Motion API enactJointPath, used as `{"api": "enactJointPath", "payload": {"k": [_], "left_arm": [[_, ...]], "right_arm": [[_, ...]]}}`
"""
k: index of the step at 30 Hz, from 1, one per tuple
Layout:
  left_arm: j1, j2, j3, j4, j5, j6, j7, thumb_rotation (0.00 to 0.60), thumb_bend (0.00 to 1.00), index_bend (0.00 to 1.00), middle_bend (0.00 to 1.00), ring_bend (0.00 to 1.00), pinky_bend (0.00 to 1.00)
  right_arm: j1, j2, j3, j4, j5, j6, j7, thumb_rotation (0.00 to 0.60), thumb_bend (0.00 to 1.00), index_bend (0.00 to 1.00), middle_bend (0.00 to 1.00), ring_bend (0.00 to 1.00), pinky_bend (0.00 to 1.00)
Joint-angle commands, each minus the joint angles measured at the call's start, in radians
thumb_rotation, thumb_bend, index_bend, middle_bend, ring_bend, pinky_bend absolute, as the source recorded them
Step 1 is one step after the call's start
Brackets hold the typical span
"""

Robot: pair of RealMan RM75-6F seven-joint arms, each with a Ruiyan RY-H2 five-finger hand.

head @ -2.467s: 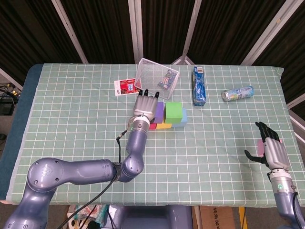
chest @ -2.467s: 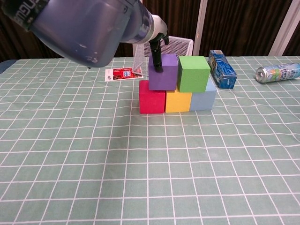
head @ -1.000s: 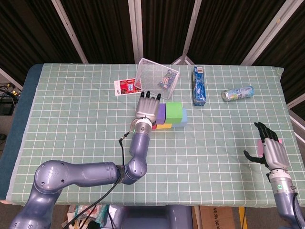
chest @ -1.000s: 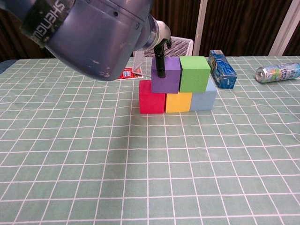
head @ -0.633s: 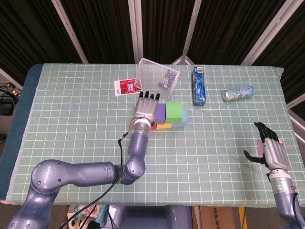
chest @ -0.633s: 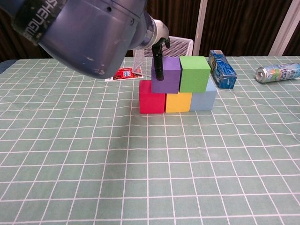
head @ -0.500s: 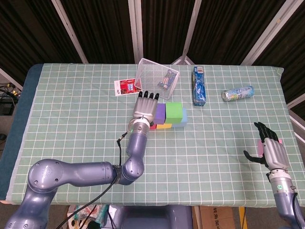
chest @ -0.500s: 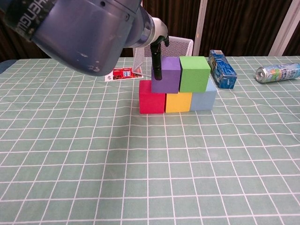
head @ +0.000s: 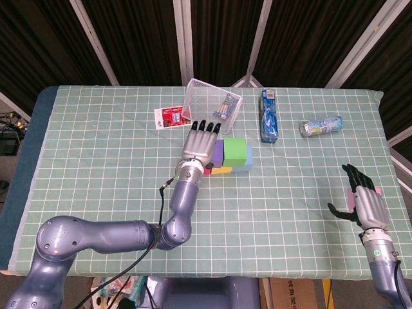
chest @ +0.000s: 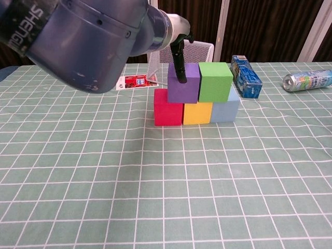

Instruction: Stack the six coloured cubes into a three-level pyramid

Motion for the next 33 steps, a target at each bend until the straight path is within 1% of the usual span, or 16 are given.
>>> {"api": "enactJointPath", "payload": {"k": [1, 11, 24, 29, 33], "left_arm": [[-0.007, -0.009, 0.003, 0.008, 0.0, -0.009, 0.0, 0.6, 0.23, 0.0, 0.08, 0.0, 0.03], [-0.032, -0.045, 0.005, 0.059, 0.018, -0.023, -0.007, 0.6, 0.3, 0.0, 0.08, 0.0, 0.03], [-0.05, -0.086, 0.007, 0.134, 0.022, -0.054, -0.01, 0.6, 0.33, 0.0, 0.08, 0.0, 0.03], [-0.057, -0.095, 0.004, 0.15, 0.037, -0.062, -0.015, 0.6, 0.36, 0.0, 0.08, 0.0, 0.03], [-0.059, -0.097, 0.002, 0.157, 0.037, -0.063, -0.012, 0.6, 0.36, 0.0, 0.08, 0.0, 0.03]], "right_arm": [[0.0, 0.001, 0.001, 0.0, 0.0, 0.0, 0.002, 0.6, 0.3, 0.0, 0.0, 0.0, 0.0], [0.0, 0.003, 0.005, 0.002, 0.003, -0.001, 0.015, 0.6, 0.3, 0.0, 0.0, 0.0, 0.0], [0.0, 0.0, 0.005, 0.007, 0.007, -0.004, 0.019, 0.6, 0.3, 0.0, 0.0, 0.0, 0.0], [0.001, -0.002, 0.005, 0.01, 0.009, -0.008, 0.019, 0.6, 0.3, 0.0, 0.0, 0.0, 0.0], [0.002, -0.003, 0.004, 0.011, 0.009, -0.01, 0.021, 0.6, 0.3, 0.0, 0.0, 0.0, 0.0]]}}
